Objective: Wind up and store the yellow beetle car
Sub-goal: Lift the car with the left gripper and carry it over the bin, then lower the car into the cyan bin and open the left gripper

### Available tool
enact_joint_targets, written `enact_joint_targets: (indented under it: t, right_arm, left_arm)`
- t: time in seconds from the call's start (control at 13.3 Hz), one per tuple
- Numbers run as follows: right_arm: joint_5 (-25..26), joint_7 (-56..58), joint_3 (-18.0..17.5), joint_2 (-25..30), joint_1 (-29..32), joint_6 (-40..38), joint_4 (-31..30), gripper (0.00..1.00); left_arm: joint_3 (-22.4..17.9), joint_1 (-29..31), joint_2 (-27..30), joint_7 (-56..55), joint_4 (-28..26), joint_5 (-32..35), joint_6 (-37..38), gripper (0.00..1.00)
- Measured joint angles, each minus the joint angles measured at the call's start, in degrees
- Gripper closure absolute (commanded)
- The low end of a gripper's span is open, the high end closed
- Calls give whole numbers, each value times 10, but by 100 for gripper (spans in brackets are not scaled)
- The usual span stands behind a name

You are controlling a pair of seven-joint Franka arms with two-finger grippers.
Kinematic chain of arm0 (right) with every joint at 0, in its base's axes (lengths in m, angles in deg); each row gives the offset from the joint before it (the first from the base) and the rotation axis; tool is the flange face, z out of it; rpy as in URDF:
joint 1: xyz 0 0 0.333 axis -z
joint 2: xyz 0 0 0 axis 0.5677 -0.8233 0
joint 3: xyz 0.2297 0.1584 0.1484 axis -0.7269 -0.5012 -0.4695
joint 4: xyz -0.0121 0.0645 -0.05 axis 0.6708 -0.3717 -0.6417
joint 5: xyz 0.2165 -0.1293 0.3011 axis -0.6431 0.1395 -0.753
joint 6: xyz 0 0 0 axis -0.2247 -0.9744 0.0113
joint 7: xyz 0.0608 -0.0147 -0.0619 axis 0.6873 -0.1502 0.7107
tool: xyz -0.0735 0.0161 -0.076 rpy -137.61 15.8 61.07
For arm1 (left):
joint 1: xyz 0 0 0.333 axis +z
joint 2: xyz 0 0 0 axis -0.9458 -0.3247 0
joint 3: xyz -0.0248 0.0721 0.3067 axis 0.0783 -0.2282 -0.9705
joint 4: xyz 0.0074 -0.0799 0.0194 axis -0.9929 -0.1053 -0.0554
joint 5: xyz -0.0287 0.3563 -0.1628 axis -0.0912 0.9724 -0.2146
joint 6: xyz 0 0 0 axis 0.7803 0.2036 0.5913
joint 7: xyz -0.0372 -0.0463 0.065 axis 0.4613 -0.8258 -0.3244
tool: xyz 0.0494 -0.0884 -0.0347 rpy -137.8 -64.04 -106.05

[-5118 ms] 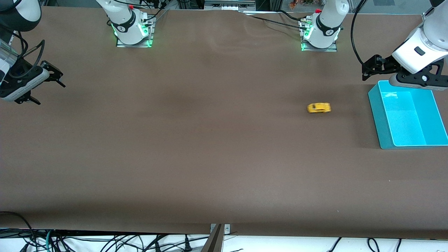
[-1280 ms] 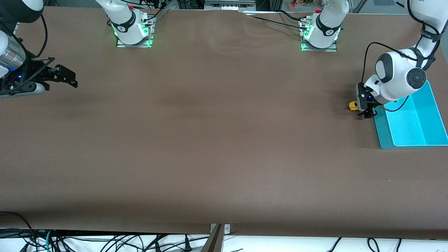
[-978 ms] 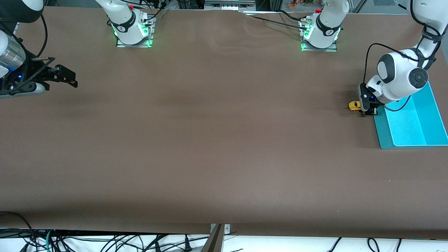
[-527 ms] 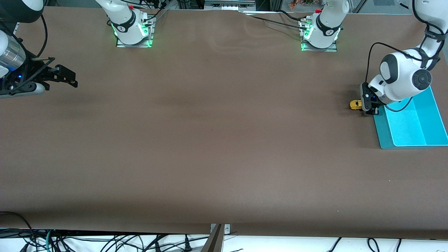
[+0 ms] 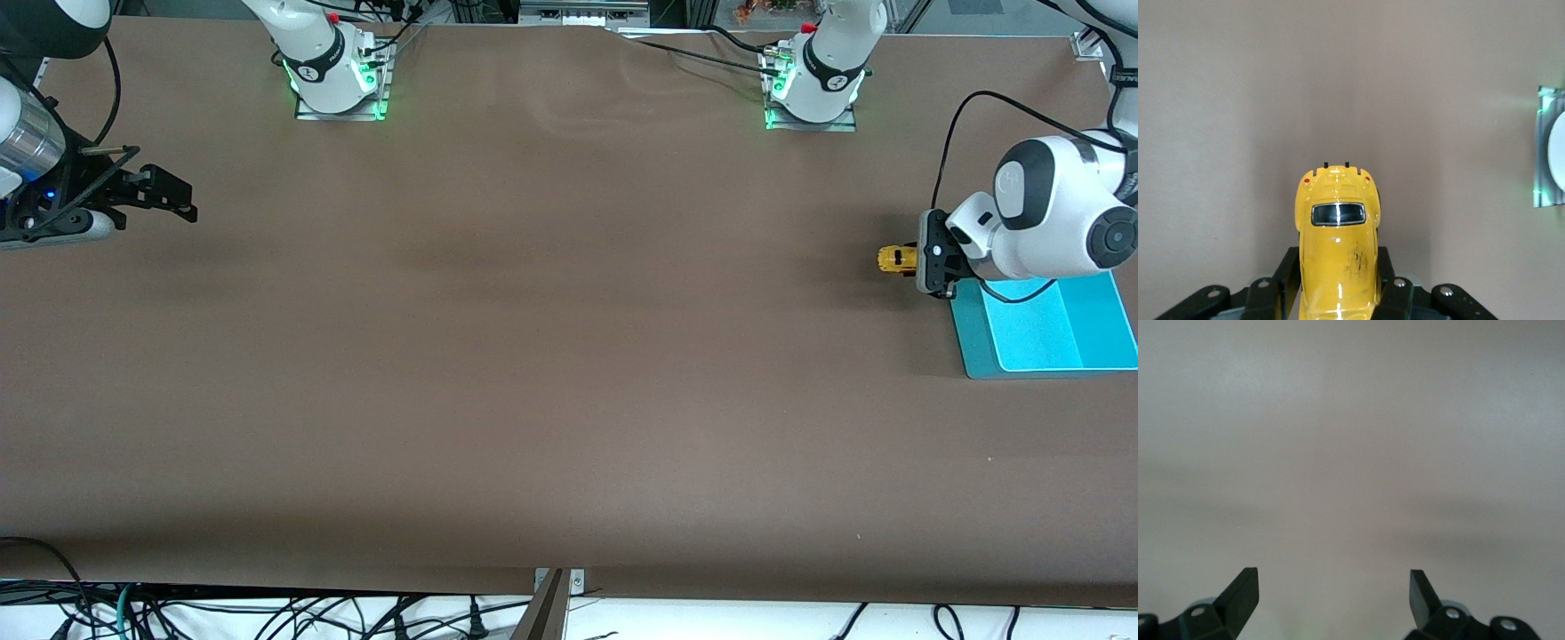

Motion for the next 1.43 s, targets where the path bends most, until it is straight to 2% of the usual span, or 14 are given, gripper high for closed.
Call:
enact_joint_targets:
  t: [0.23, 0.45, 0.6, 0.75, 0.83, 1.05, 1.13, 1.2, 1.43]
  right_arm:
    - [0, 0, 0, 0, 0, 0, 0, 0]
    - [0, 0, 0, 0, 0, 0, 0, 0]
    - [0, 0, 0, 0, 0, 0, 0, 0]
    - [0, 0, 0, 0, 0, 0, 1, 0]
    - [0, 0, 0, 0, 0, -1, 1, 0]
    - [0, 0, 0, 0, 0, -1, 1, 0]
    - [0, 0, 0, 0, 0, -1, 1, 0]
    - [0, 0, 0, 0, 0, -1, 1, 0]
    - [0, 0, 0, -1, 0, -1, 1, 0]
  left_arm:
    - [-6, 11, -2, -3, 69, 31, 63, 85]
    - [-12, 72, -11, -2, 107, 136, 71, 83]
    - [-12, 133, -46, 13, 128, 171, 41, 81]
    - [-13, 176, -107, 63, 132, 172, -28, 80]
    - [-13, 181, -142, 78, 133, 172, -57, 72]
    - [-9, 179, -206, 98, 143, 173, -102, 71]
    - [-8, 178, -211, 113, 146, 173, -116, 62]
    - [-8, 179, -213, 123, 148, 173, -121, 1]
    - [-9, 184, -213, 147, 150, 173, -122, 0]
